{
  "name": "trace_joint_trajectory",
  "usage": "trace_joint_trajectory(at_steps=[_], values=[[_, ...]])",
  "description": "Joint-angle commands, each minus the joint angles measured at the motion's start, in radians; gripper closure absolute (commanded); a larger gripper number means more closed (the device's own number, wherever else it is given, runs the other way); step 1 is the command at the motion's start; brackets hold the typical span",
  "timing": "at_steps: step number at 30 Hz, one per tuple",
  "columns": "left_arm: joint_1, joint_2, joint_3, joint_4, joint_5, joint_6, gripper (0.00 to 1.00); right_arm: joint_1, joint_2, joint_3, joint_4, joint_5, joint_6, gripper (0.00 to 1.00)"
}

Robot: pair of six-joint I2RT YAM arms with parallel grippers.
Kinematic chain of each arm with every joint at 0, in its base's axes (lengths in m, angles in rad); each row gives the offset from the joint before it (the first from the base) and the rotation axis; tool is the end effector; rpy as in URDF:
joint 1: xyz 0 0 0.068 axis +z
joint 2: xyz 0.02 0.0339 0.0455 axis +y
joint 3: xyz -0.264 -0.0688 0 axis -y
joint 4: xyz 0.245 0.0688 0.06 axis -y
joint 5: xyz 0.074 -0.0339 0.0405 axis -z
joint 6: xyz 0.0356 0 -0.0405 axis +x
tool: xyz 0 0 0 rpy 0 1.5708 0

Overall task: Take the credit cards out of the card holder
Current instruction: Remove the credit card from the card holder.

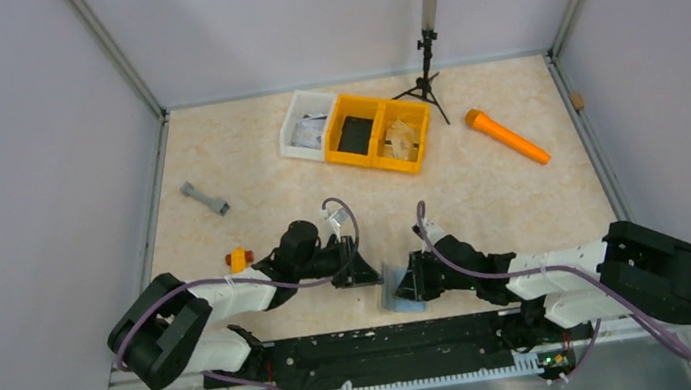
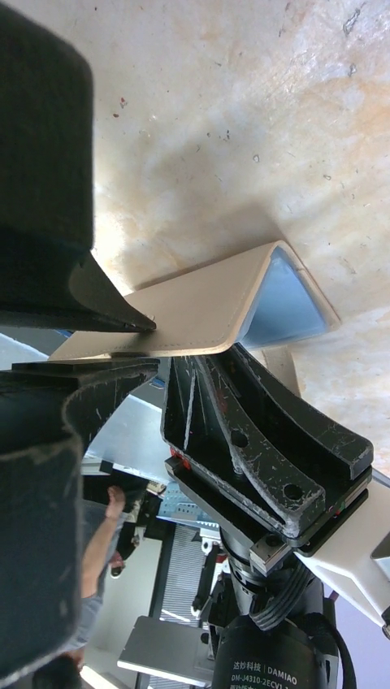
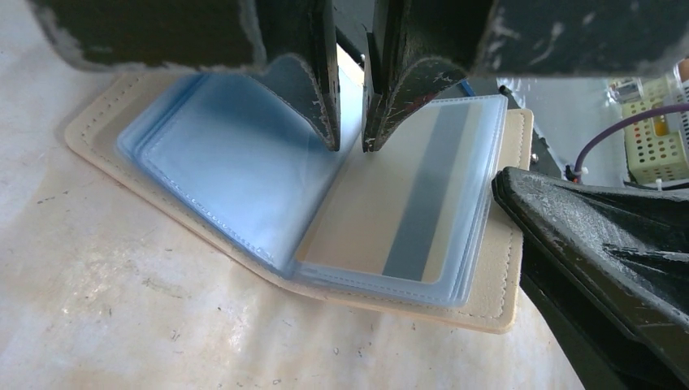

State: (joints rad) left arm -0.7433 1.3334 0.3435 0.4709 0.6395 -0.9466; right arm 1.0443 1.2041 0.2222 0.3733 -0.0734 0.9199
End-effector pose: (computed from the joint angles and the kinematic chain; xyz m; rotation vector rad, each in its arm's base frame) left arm 0.1561 -0.1724 0.1473 0.2161 2.4434 -1.5752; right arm 0.0988 0.1752 0.1269 -0.1982 2.4300 1.1079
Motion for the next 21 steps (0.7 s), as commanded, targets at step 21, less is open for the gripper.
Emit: trace_joint_trajectory(at_steps=[21], values=[[-0.014, -0.022, 0.053, -0.064, -0.012, 0.054, 1.00, -0.009, -0.111, 0.005, -0.116, 0.032, -0.033, 0.83]])
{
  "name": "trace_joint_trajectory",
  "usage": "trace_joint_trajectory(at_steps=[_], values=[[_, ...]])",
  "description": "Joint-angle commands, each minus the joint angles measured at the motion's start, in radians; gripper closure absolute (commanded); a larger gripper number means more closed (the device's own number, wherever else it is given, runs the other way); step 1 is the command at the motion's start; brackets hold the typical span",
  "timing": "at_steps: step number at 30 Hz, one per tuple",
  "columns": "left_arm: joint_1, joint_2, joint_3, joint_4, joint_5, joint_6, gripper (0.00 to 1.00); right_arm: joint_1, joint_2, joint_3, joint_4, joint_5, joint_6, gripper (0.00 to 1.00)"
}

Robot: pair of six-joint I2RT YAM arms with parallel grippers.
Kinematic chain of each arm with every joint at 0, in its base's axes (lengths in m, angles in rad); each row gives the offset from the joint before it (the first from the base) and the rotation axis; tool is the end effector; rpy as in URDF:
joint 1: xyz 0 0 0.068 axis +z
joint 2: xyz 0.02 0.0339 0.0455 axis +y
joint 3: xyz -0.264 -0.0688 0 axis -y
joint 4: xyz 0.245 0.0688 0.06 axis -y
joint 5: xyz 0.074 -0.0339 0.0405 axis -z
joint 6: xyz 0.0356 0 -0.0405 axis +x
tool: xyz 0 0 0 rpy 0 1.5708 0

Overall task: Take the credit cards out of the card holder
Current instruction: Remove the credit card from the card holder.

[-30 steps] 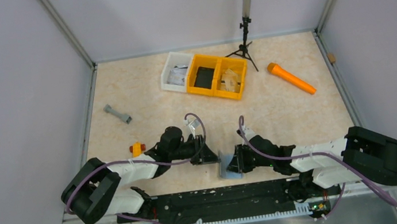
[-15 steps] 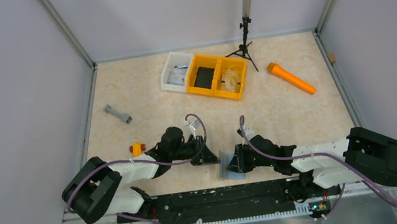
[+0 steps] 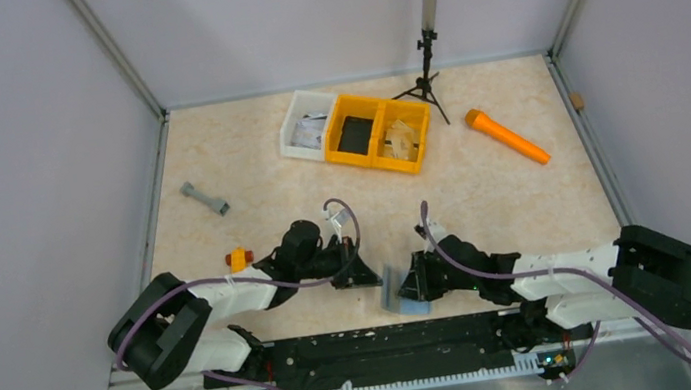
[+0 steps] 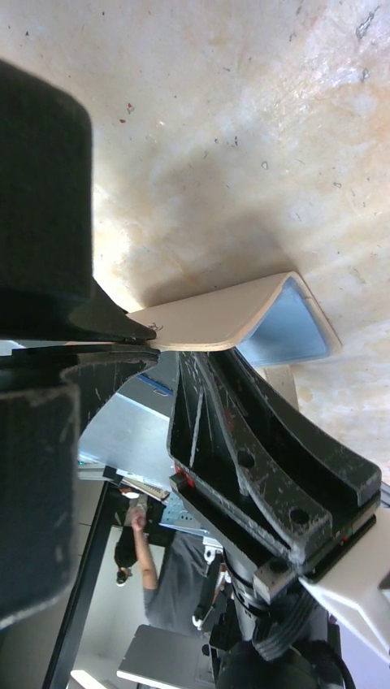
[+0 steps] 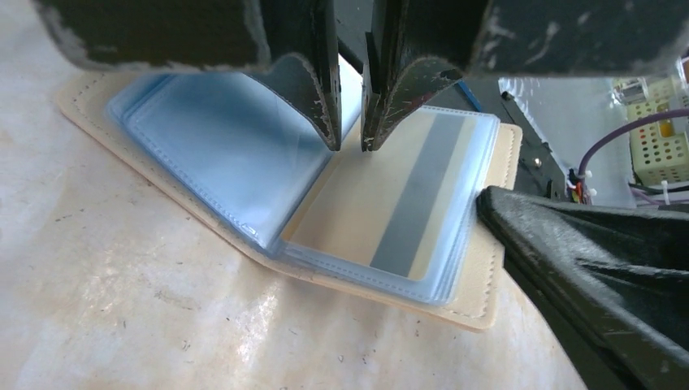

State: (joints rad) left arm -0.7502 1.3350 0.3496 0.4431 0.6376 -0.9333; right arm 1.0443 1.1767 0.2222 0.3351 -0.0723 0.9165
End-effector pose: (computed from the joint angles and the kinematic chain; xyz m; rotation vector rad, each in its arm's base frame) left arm 0.1550 -0.1734 0.1462 0.2294 2.4645 -1.5602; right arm 0.0975 0.1728 0.1284 -0.2017 2.4387 1.0963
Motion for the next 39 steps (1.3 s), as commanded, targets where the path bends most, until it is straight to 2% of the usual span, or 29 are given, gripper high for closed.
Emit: trace_joint_trajectory(at_steps=[1, 9, 15, 18, 24, 28, 39], values=[[-0.006, -0.031, 0.053, -0.056, -0.016, 0.047, 1.00, -0.008, -0.112, 0.013, -0.117, 0.041, -0.037, 0.83], [-0.006, -0.086, 0.154, -0.333, -0.112, 0.124, 1.00, -0.008, -0.290, 0.054, -0.434, 0.114, -0.092, 0.78], [-0.007, -0.115, 0.225, -0.516, -0.178, 0.161, 1.00, -0.009, -0.244, 0.062, -0.436, 0.141, -0.103, 0.82], [-0.008, -0.116, 0.239, -0.533, -0.184, 0.159, 1.00, -0.008, -0.163, 0.081, -0.407, 0.156, -0.109, 0.89], [-0.023, -0.071, 0.236, -0.469, -0.151, 0.134, 1.00, -0.008, -0.033, 0.106, -0.318, 0.130, -0.115, 0.92], [-0.030, -0.042, 0.226, -0.409, -0.138, 0.119, 1.00, -0.008, -0.041, 0.106, -0.311, 0.134, -0.116, 0.92], [-0.029, -0.075, 0.228, -0.515, -0.211, 0.155, 1.00, -0.008, -0.181, 0.101, -0.322, 0.120, -0.119, 0.91]])
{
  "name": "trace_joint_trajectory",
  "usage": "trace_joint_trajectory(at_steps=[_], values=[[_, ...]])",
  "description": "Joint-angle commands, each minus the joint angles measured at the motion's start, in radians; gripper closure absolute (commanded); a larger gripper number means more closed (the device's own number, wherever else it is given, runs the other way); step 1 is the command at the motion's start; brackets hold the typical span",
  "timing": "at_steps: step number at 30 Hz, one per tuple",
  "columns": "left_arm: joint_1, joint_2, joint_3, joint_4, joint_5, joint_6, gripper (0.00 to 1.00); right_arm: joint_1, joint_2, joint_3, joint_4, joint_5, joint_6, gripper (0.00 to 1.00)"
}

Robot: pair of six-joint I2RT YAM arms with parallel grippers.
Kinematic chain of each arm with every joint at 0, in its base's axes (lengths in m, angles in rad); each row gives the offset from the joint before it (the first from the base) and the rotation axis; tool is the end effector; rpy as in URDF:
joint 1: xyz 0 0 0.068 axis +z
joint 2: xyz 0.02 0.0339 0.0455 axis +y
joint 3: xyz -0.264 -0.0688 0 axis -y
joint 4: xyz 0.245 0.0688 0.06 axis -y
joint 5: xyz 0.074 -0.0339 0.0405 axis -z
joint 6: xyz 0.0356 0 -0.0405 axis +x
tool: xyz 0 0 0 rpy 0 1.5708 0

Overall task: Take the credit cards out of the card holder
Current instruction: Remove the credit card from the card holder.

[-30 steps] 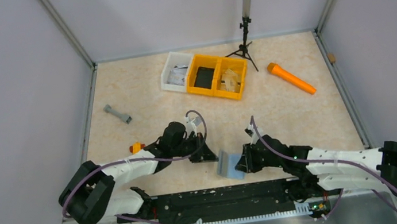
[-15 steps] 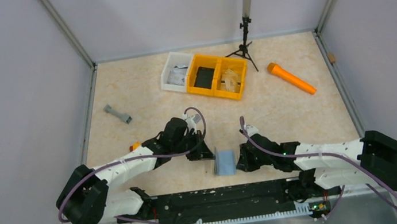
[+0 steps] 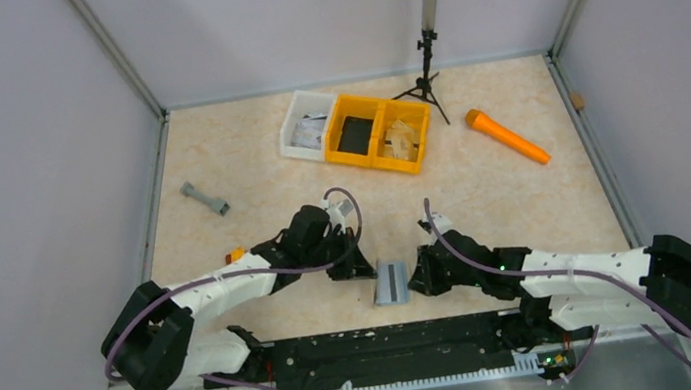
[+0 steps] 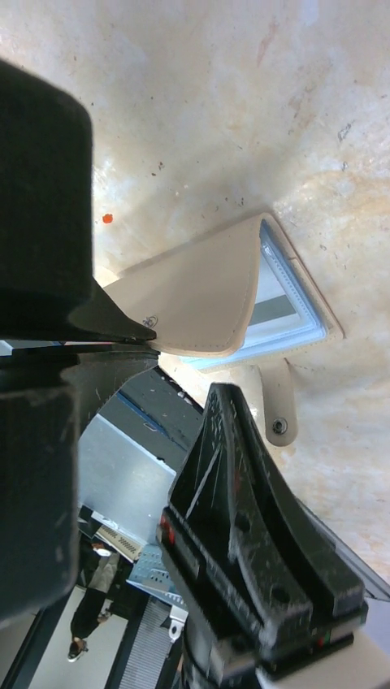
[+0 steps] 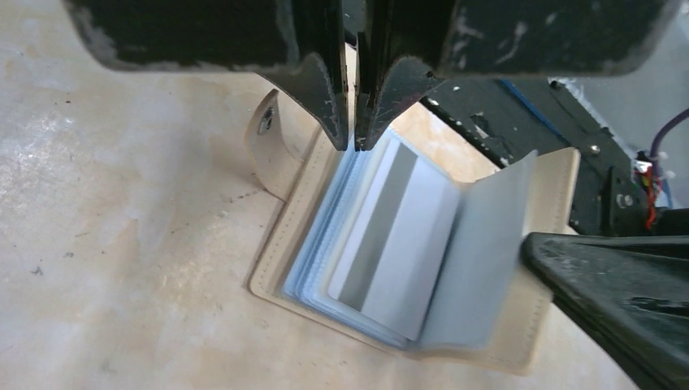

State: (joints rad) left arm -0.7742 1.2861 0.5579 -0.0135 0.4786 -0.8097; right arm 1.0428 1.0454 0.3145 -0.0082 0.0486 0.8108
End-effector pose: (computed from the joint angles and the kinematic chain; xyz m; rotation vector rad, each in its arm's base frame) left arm 0.1648 -0.1841 0.1773 0.2327 2.6023 -1.2588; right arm 0.0977 0.1641 0.1492 -0.2603 2.4632 0.8385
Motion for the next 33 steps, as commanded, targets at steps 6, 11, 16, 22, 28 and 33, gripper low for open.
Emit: trace_joint_trajectory(at_steps=[6, 11, 16, 22, 28, 33], values=[[-0.004, -0.061, 0.011, -0.138, -0.109, 0.046, 1.00, -0.006, -0.044, 0.021, 0.051, -0.031, -0.011, 0.86], [-0.004, -0.092, 0.010, -0.212, -0.176, 0.062, 0.96, -0.007, -0.014, 0.012, 0.128, -0.072, 0.020, 0.67], [-0.004, -0.089, 0.042, -0.343, -0.280, 0.091, 0.76, -0.015, 0.037, -0.013, 0.228, -0.096, 0.085, 0.56], [-0.006, -0.141, 0.104, -0.531, -0.432, 0.110, 0.53, -0.022, 0.061, 0.000, 0.159, -0.017, 0.125, 0.52], [-0.016, -0.215, 0.154, -0.614, -0.469, 0.118, 0.49, -0.022, -0.064, 0.022, -0.022, 0.035, 0.116, 0.33], [-0.049, -0.293, 0.183, -0.601, -0.463, 0.092, 0.46, -0.021, -0.172, 0.016, -0.138, 0.060, 0.128, 0.33]])
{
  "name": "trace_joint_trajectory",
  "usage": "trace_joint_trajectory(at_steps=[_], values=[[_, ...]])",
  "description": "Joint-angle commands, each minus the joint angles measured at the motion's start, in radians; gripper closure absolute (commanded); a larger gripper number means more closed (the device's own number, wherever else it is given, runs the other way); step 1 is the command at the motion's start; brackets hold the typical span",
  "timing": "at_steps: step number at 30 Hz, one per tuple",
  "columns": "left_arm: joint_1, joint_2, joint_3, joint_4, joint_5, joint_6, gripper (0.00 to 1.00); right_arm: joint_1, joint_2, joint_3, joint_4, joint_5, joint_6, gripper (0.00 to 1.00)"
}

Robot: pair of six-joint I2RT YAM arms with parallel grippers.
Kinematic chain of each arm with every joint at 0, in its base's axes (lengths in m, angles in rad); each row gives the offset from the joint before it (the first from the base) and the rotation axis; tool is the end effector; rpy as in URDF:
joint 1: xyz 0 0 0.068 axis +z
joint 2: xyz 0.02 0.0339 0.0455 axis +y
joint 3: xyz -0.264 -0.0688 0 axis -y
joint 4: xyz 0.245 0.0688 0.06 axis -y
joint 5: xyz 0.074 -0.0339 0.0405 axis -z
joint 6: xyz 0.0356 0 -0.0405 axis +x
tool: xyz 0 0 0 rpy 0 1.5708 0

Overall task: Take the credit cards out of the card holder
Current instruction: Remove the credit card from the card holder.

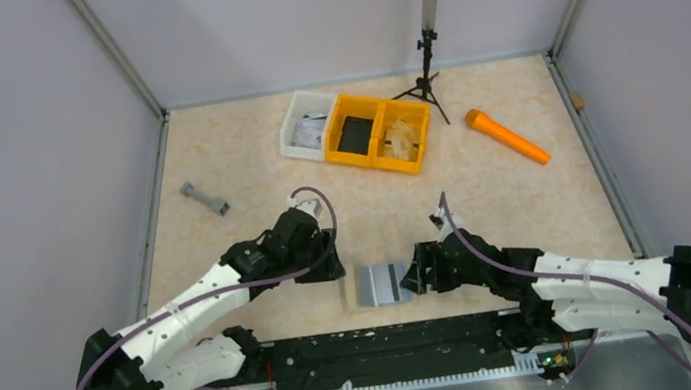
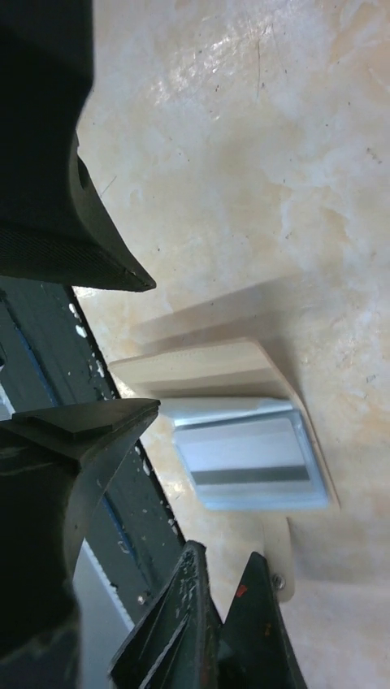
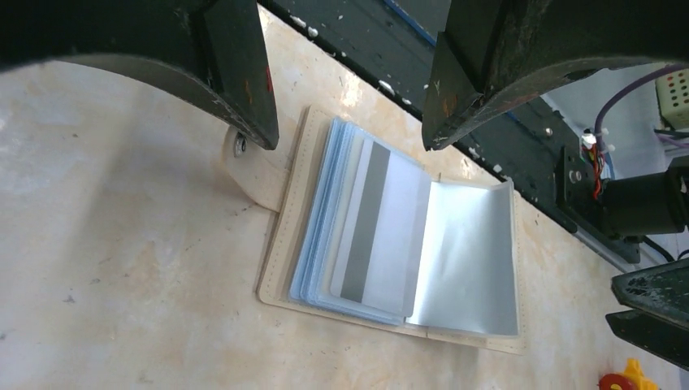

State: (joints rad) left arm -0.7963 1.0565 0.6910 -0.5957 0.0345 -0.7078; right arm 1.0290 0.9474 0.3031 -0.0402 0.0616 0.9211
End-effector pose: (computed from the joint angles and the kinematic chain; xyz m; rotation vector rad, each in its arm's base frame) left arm 0.1412 -0.1461 0.2220 0.1318 2.6516 -0.6040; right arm 0.0961 0.1554 0.1594 -0.0960 2.4399 0.9170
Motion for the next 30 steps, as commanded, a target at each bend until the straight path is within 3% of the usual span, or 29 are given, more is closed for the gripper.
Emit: trace_joint_trajectory(at_steps=[1, 5, 13, 19, 25, 30], values=[[-0.035, -0.078, 0.052, -0.002, 0.003, -0.015, 0.46, -0.008, -0.095, 0.025, -0.126, 0.060, 0.021, 0.32], [-0.076, -0.103, 0.016, 0.195, 0.158, -0.069, 0.55, -0.009, -0.142, 0.012, -0.177, 0.107, 0.030, 0.21], [-0.115, 0.048, -0.047, 0.427, 0.261, -0.126, 0.73, -0.007, -0.028, -0.019, -0.058, 0.111, 0.041, 0.21], [-0.110, 0.148, -0.082, 0.466, 0.223, -0.126, 0.75, -0.007, 0.044, 0.010, -0.020, 0.119, 0.033, 0.26], [-0.097, 0.246, -0.115, 0.523, 0.248, -0.134, 0.73, -0.007, -0.069, -0.018, -0.073, 0.121, 0.026, 0.26], [-0.087, 0.293, -0.131, 0.566, 0.274, -0.151, 0.73, -0.008, -0.142, -0.039, -0.040, 0.069, 0.010, 0.44]])
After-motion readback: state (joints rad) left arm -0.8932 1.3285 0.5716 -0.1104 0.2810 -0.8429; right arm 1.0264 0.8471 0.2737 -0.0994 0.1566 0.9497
